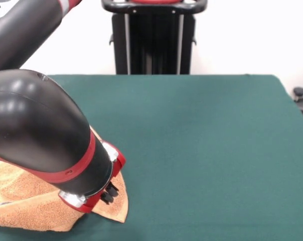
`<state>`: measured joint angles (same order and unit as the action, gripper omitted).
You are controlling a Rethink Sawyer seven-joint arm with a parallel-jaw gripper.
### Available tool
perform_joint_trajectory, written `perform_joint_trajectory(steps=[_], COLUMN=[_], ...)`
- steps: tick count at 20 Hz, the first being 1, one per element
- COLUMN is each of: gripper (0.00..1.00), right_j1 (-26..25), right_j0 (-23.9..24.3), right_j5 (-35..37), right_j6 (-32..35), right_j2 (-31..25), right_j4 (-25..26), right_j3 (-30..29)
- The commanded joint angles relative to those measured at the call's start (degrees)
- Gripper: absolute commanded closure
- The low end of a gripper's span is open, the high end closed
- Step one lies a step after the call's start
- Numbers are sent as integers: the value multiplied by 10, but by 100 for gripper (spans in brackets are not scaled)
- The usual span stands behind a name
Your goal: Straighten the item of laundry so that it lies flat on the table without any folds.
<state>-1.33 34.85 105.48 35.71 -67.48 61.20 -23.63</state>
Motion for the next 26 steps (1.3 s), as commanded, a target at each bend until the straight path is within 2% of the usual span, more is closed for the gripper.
perform_joint_trajectory(steps=[1,10,14,26], gripper=[100,100,100,100], right_j1=[-46,-48,-48,-81], right_j0=[-27,-35,-34,-29], right_j5=[-51,-8,-8,-96], right_j6=[161,149,150,164], right_j2=[54,83,100,93], right_j4=[-3,15,6,-38], right_j3=[2,8,0,4])
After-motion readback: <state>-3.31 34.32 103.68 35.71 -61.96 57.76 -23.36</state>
